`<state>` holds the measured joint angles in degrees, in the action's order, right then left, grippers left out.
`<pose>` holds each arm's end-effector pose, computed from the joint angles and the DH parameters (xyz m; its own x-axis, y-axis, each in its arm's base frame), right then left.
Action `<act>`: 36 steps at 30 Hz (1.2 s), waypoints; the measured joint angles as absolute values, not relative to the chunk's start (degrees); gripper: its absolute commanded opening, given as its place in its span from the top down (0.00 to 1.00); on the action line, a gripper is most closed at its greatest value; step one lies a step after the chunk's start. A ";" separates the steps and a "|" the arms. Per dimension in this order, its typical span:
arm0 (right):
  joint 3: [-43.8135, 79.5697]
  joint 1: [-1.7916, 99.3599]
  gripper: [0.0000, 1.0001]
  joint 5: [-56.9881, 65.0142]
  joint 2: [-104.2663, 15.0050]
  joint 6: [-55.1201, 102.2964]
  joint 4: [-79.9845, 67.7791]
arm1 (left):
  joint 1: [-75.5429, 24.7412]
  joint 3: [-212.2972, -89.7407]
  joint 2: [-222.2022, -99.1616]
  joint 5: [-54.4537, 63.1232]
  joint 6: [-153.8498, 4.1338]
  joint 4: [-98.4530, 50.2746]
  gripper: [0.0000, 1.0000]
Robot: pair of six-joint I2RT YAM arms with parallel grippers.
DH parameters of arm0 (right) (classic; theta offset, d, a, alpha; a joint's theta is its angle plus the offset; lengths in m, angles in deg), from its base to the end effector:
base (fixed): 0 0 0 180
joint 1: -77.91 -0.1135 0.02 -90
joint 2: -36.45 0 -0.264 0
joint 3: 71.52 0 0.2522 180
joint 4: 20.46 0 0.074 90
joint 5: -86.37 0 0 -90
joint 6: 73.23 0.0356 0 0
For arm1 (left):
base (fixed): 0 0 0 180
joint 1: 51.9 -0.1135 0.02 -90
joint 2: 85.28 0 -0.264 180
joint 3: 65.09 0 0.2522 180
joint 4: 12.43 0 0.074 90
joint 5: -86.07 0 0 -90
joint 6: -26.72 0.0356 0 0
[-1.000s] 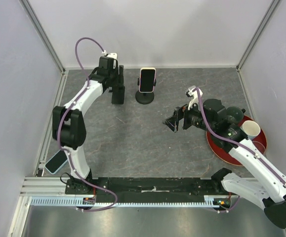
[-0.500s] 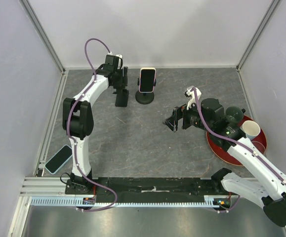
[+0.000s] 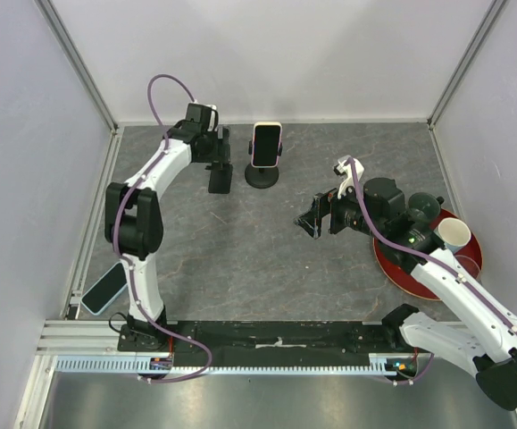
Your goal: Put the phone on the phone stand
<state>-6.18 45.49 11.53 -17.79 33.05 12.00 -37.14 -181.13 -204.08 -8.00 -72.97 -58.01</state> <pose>0.1758 0.1227 0.3368 -0.4978 0.0044 -0.8673 -0.6079 0.7115 0.3525 0.4570 -0.1178 0.2509 -0.7472 0.0232 -0.6642 0.0839 0.9947 -0.0596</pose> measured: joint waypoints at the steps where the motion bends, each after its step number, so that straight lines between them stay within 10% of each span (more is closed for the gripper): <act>1: -6.18 45.49 0.02 11.53 -17.79 33.05 12.00 | -37.27 -178.83 -201.85 -8.11 -73.15 -58.11 0.03; 15: -6.18 45.49 0.02 11.84 -19.25 34.40 11.91 | -57.18 -139.27 -147.10 -11.35 -82.35 -59.49 0.02; 25: -6.18 45.49 0.02 16.49 -21.42 36.78 11.02 | -74.73 -126.60 -139.08 -15.39 -91.44 -69.46 0.03; 30: -6.18 45.49 0.02 18.33 -21.37 37.64 10.80 | -83.25 -126.33 -143.97 -19.22 -99.79 -71.16 0.15; 36: -6.18 45.49 0.02 18.96 -20.63 38.05 10.73 | -92.46 -123.56 -152.21 -20.33 -105.49 -69.22 0.55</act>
